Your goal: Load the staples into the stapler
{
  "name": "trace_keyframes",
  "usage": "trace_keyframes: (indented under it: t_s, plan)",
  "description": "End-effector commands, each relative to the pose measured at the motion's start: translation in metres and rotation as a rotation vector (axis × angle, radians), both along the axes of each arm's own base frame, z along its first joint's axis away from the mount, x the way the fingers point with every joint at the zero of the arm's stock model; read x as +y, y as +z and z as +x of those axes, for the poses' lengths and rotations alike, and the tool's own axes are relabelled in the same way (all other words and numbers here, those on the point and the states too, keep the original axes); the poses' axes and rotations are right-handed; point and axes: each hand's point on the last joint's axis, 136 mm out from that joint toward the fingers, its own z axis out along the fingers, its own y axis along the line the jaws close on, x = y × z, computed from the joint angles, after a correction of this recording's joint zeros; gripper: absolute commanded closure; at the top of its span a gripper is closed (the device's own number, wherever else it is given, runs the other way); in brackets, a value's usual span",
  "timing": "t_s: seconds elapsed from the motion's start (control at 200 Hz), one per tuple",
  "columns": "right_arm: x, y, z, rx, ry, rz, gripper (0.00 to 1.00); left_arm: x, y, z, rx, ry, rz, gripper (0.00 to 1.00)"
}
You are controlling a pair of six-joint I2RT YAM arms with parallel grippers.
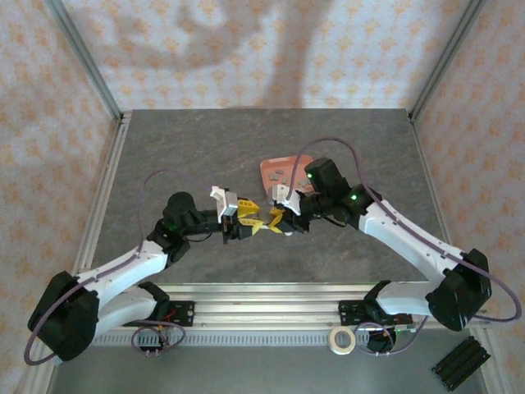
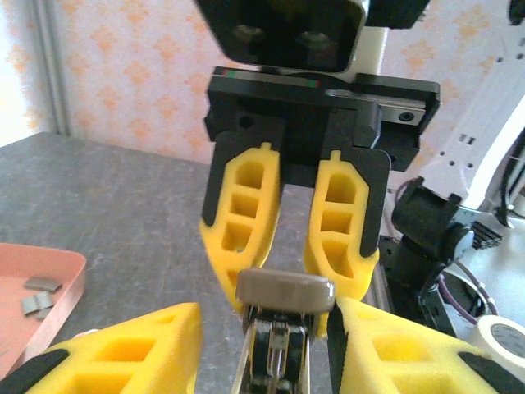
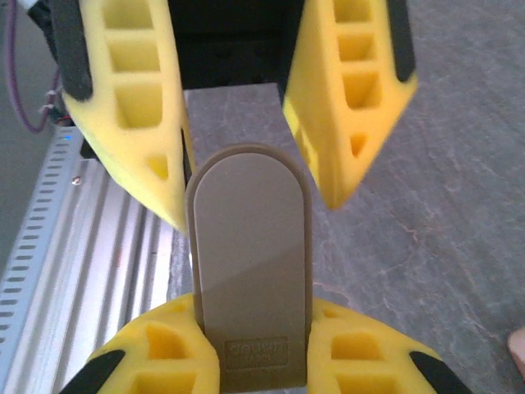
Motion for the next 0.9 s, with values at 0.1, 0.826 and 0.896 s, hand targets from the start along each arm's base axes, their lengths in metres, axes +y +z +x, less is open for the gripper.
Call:
trace_keyframes:
  t_s: [0.1, 0.826, 0.896]
  plan:
    - [-0.006, -0.004, 0.007, -0.036, -0.071, 0.003, 0.97, 0.017, -0.004, 0.01, -0.001, 0.143, 0.047, 0.56]
    - [-0.001, 0.026, 0.003, -0.072, -0.07, 0.126, 0.98, 0.01, -0.022, 0.021, 0.065, 0.136, 0.121, 0.57]
    - [0.001, 0.034, 0.004, -0.077, -0.075, 0.155, 0.98, 0.011, -0.03, 0.022, 0.079, 0.139, 0.14, 0.57]
